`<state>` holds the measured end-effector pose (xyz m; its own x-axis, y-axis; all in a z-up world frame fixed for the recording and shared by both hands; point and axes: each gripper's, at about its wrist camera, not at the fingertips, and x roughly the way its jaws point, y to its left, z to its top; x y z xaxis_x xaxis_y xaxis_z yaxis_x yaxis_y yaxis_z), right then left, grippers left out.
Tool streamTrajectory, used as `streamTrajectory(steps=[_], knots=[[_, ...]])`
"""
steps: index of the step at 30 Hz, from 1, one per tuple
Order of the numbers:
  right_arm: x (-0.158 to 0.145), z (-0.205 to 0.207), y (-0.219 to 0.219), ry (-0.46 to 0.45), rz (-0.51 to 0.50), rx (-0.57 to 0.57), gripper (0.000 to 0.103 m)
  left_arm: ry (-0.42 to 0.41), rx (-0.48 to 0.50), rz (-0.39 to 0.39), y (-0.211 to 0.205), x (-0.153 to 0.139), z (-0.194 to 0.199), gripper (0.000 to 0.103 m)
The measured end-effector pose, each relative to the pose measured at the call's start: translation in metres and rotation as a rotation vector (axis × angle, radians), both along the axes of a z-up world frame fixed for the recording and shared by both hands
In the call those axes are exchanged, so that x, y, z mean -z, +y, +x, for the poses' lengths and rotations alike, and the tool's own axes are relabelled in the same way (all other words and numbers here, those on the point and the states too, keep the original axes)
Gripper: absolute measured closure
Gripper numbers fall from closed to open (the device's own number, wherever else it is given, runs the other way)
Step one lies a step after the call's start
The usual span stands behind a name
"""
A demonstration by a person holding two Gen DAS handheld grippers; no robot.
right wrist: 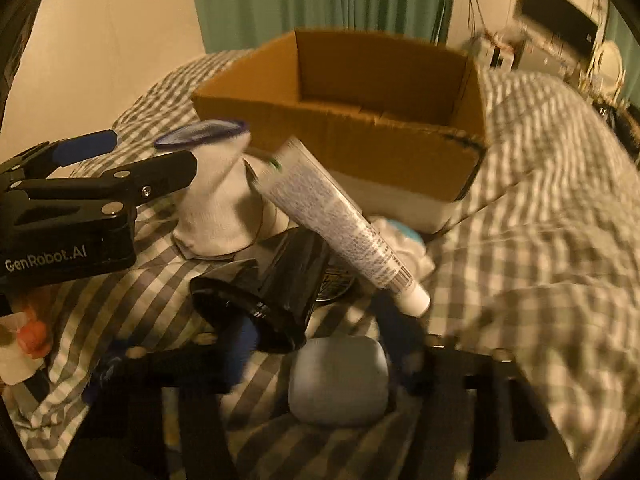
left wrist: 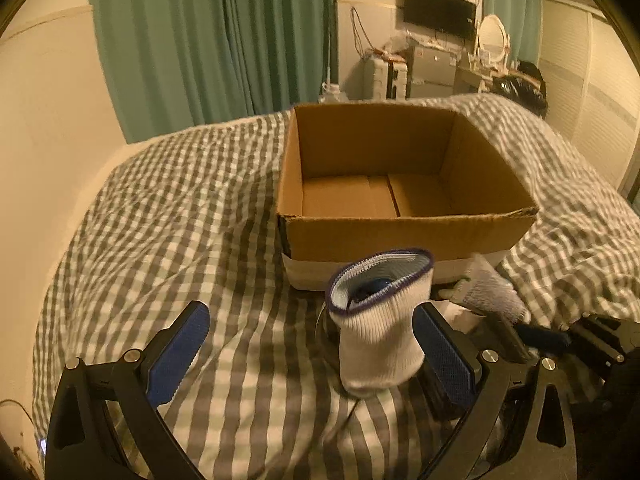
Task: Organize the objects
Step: 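Grasp the white sock with the left gripper while the right gripper grasps the black cup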
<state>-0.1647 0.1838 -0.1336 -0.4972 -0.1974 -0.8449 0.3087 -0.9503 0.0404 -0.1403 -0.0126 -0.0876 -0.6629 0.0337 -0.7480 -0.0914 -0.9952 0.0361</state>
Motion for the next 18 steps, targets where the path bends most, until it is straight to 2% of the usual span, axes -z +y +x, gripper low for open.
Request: streamTrajectory(steps=[5,7,9,10,12,18], knots=[[0.004,-0.008,0.008,-0.02,-0.075,-0.002,0.073,-0.046,0.045,0.068,0.003,0.013,-0.02,0.002],[0.004,-0.008,0.008,-0.016,-0.085,-0.006,0.077,-0.059,0.076,0.083,0.007,0.017,-0.024,0.012],[0.003,-0.007,0.009,-0.002,-0.094,0.002,0.082,-0.071,0.113,0.11,0.008,0.019,-0.023,0.036],[0.002,-0.006,0.011,0.004,-0.101,0.004,0.084,-0.074,0.126,0.122,0.009,0.018,-0.022,0.042],[0.0,-0.006,0.013,0.014,-0.114,0.012,0.086,-0.08,0.152,0.142,0.01,0.017,-0.02,0.06],[-0.01,-0.001,0.014,0.048,-0.103,0.027,0.089,-0.071,0.176,0.12,0.017,0.012,-0.01,0.07]])
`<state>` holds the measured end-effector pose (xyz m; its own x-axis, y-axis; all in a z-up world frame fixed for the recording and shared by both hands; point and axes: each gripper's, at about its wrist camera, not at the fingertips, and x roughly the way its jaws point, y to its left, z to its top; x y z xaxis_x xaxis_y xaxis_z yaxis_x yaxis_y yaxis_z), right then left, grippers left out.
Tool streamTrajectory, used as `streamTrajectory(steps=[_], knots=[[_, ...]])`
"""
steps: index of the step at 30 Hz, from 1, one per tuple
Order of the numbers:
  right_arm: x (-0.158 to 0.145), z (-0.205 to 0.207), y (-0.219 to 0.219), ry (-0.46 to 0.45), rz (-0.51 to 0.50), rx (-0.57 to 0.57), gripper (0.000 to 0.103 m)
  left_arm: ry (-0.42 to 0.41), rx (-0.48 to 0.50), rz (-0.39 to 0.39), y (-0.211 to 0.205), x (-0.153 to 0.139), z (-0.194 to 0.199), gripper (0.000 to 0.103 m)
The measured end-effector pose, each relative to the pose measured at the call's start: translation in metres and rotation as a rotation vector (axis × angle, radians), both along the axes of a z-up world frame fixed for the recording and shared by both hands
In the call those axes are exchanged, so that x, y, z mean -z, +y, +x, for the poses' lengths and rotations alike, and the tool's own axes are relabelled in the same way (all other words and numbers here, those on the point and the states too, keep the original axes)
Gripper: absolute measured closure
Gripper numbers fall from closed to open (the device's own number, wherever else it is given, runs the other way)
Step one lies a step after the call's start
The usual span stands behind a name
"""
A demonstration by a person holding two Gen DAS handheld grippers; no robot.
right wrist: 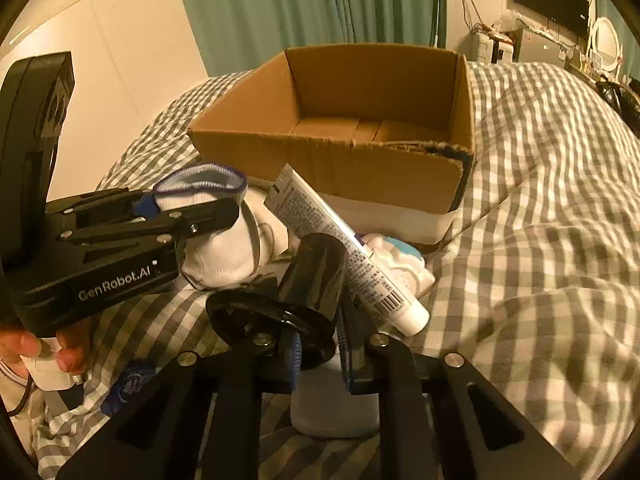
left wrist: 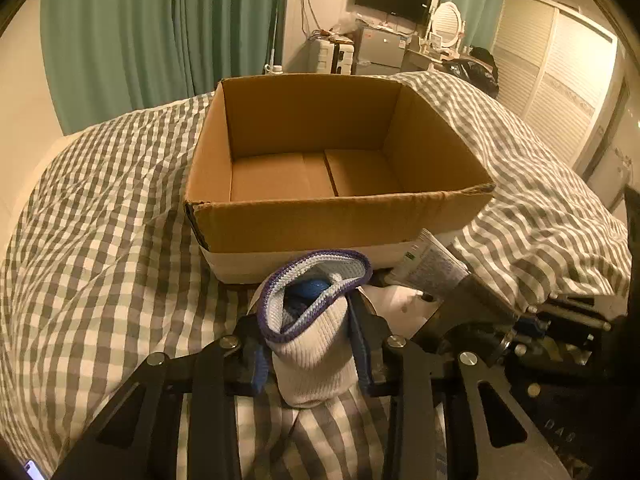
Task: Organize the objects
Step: 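Grasp the white sock with the left gripper while the right gripper grasps the black cup, then carry the sock with the left gripper into the box while the right gripper drops the black cup in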
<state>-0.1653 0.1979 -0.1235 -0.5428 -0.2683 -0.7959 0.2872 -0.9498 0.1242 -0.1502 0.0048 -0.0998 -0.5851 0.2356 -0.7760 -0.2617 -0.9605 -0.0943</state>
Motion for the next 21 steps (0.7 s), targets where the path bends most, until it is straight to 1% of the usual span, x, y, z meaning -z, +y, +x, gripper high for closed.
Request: streamTrajectory(steps=[6,11,13,16,19,21], knots=[[-0.022,0.01,0.003,0.079,0.03,0.015,0.089,0.023,-0.025,-0.006,-0.007,-0.016,0.017,0.072],[-0.053,0.02,0.008,0.147,0.04,0.015,0.089,0.051,-0.051,0.015,-0.017,-0.038,0.034,0.072],[-0.067,0.02,0.01,0.177,0.037,0.017,0.089,0.078,-0.054,0.016,-0.02,-0.052,0.04,0.072],[-0.094,0.02,0.011,0.219,0.062,0.006,0.089,0.133,-0.044,-0.014,-0.023,-0.078,0.042,0.072],[-0.12,0.019,0.007,0.276,0.101,-0.01,0.089,0.191,-0.046,-0.064,-0.026,-0.107,0.036,0.072],[-0.136,0.014,0.008,0.305,0.103,-0.021,0.089,0.219,-0.05,-0.079,-0.027,-0.125,0.026,0.072]])
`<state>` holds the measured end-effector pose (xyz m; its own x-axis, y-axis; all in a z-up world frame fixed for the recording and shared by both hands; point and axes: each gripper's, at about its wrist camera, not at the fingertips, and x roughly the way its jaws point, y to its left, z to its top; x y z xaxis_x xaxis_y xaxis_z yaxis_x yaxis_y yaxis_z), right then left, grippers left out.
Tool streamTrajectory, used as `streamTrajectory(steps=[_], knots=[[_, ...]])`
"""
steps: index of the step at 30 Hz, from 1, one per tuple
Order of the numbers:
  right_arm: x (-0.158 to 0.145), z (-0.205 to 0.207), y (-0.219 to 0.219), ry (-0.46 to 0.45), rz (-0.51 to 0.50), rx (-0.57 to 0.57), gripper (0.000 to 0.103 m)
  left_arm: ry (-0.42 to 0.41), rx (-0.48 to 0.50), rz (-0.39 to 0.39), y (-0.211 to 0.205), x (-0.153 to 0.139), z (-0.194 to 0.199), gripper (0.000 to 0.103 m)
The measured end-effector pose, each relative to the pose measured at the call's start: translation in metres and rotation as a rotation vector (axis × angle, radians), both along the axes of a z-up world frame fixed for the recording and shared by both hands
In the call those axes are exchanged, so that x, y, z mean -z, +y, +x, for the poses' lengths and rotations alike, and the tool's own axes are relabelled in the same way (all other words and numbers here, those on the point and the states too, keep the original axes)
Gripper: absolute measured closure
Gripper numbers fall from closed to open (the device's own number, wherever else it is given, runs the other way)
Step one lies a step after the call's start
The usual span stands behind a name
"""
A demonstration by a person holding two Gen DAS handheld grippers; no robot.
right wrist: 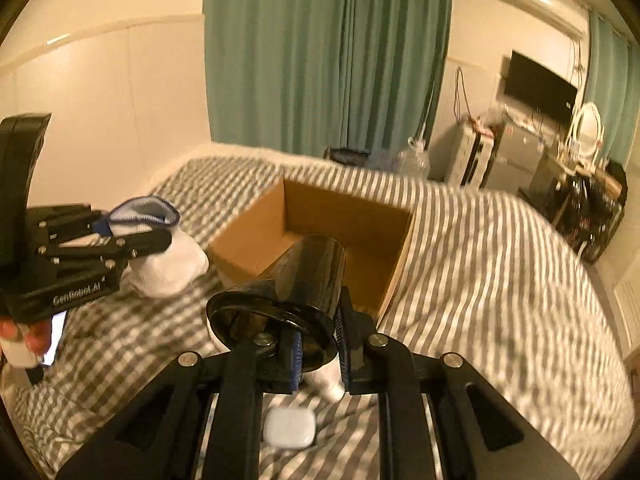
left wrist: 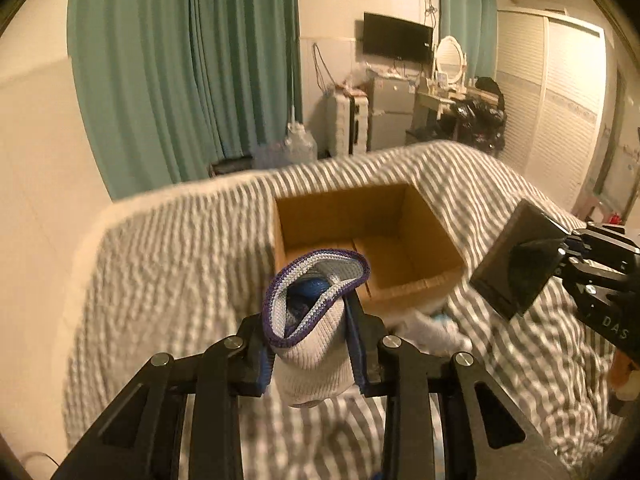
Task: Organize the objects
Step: 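Carry the sock with the left gripper into the box while the right gripper drops the black cup in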
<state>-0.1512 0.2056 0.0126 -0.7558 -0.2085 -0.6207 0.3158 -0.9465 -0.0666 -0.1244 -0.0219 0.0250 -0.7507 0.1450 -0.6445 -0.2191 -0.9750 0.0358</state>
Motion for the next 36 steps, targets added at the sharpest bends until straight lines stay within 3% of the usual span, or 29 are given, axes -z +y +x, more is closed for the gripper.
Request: streamTrajectory(steps=[5,10,18,24,29,32,33,34,35,36], knots=[[-0.025,-0.04,-0.002,0.032,0.008,-0.007,0.089,0.038,0.01,0.019,0.002,-0.028,-0.045,0.072],[-0.027,-0.1,-0.005,0.009,0.008,0.001,0.089,0.029,0.02,0.048,0.009,-0.023,-0.101,0.072],[0.037,-0.198,-0.009,-0.122,0.035,0.015,0.089,-0.063,0.051,0.006,0.025,0.027,-0.18,0.072],[0.08,-0.216,-0.017,-0.173,0.091,-0.023,0.089,-0.091,0.132,0.027,0.032,0.051,-0.197,0.072],[0.097,-0.216,-0.017,-0.21,0.095,-0.04,0.089,-0.106,0.129,0.001,0.04,0.074,-0.202,0.072],[0.101,-0.214,-0.016,-0.224,0.087,-0.039,0.087,-0.125,0.128,0.006,0.038,0.077,-0.194,0.066],[0.101,-0.212,-0.015,-0.226,0.082,-0.036,0.08,-0.134,0.128,0.007,0.037,0.076,-0.19,0.059],[0.099,-0.207,-0.016,-0.228,0.077,-0.032,0.063,-0.139,0.127,0.013,0.038,0.075,-0.188,0.056],[0.096,-0.203,-0.014,-0.23,0.064,-0.017,0.053,-0.137,0.12,0.022,0.034,0.071,-0.183,0.052],[0.094,-0.199,-0.013,-0.226,0.054,-0.007,0.037,-0.134,0.113,0.034,0.031,0.066,-0.178,0.042]])
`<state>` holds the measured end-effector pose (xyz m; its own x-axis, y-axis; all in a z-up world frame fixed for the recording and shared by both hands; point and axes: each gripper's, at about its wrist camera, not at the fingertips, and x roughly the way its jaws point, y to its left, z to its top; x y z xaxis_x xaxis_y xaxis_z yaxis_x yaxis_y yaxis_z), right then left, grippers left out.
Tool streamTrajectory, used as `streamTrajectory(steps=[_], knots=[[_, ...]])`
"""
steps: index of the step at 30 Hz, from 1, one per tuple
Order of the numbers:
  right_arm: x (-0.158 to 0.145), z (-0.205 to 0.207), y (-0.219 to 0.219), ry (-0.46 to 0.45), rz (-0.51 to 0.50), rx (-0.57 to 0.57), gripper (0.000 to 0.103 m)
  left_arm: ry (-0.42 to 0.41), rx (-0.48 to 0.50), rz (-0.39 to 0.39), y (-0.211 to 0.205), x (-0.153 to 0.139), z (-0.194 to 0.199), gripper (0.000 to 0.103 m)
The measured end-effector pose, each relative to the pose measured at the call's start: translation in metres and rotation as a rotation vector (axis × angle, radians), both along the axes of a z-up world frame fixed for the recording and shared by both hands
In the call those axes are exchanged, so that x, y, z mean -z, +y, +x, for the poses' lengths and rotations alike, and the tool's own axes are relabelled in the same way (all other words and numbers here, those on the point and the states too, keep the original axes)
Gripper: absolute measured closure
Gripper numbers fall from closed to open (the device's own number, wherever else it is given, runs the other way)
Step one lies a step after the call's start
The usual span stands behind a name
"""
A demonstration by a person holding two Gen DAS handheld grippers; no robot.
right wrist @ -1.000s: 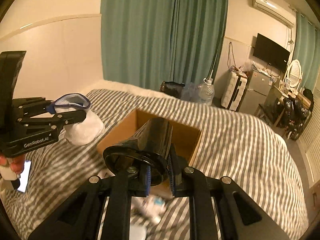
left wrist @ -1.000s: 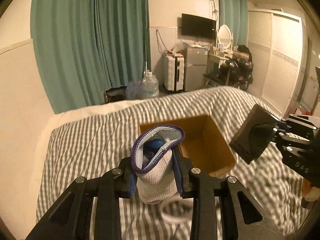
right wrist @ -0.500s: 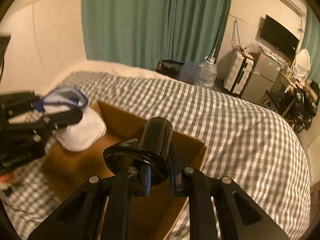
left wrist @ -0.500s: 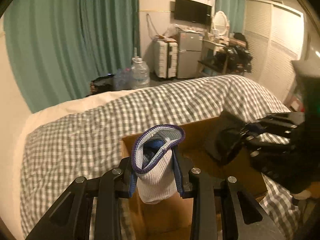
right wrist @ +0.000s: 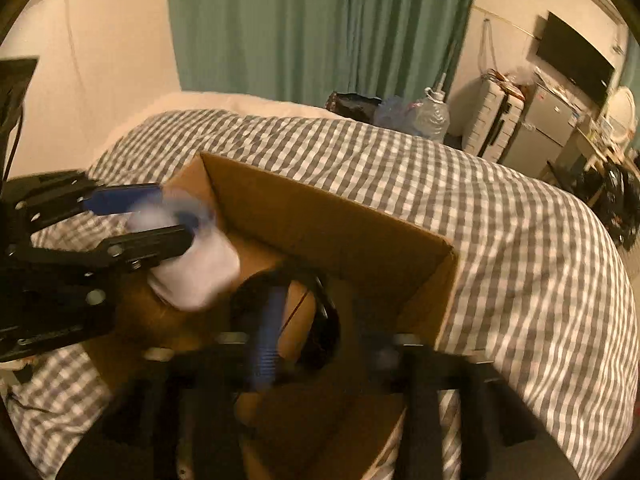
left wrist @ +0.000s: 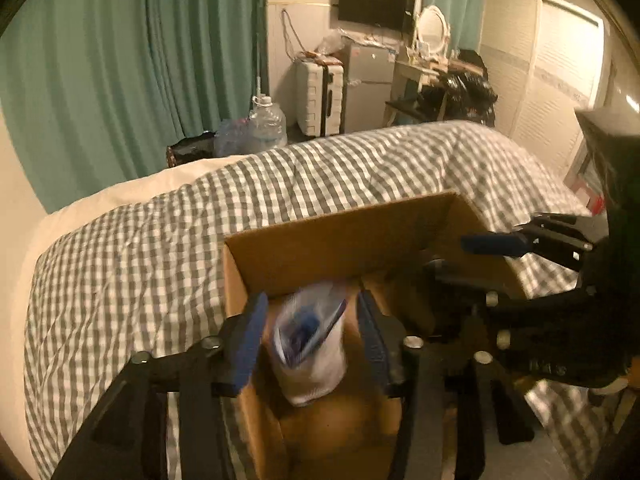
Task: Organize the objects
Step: 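Carry the sock with the left gripper into the box while the right gripper drops the black cup in, then grasp the white tape roll with the left gripper while the right gripper grasps the toothpaste tube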
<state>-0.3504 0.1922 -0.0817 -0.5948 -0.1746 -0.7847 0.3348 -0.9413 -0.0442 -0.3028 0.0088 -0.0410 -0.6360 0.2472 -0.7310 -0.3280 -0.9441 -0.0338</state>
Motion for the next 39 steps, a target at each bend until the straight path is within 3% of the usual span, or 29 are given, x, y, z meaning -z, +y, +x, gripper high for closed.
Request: streamTrajectory(steps=[1,2,3,12,18,24,31,35,39], knots=[[-0.005,0.009,0.002,0.012,-0.013,0.017,0.034,-0.001,-0.005,0.014,-0.004,-0.006,0.005,0.034],[-0.012,0.016,0.004,0.025,-0.029,0.027,0.033,-0.002,-0.013,0.026,-0.008,-0.012,0.009,0.019],[-0.019,0.019,0.005,0.03,-0.033,0.03,0.033,0.001,-0.027,0.036,-0.013,-0.019,0.015,0.015],[-0.103,0.091,0.003,0.176,-0.001,0.035,0.023,0.087,-0.128,0.027,-0.047,-0.08,0.078,0.008],[-0.127,0.134,-0.005,0.239,0.035,0.001,0.018,0.115,-0.16,-0.013,-0.057,-0.088,0.12,0.004],[-0.097,0.161,-0.02,0.176,0.028,-0.06,0.018,0.074,-0.203,0.008,-0.063,-0.062,0.148,0.004],[-0.007,0.157,-0.032,0.079,0.11,-0.059,0.018,0.054,-0.26,-0.009,-0.057,0.003,0.155,0.004],[0.036,0.148,-0.032,-0.007,0.118,-0.06,0.018,0.005,-0.231,-0.073,-0.045,0.035,0.147,0.004],[0.05,0.143,-0.037,-0.025,0.131,-0.051,0.018,-0.041,-0.195,-0.081,-0.038,0.054,0.141,0.004]])
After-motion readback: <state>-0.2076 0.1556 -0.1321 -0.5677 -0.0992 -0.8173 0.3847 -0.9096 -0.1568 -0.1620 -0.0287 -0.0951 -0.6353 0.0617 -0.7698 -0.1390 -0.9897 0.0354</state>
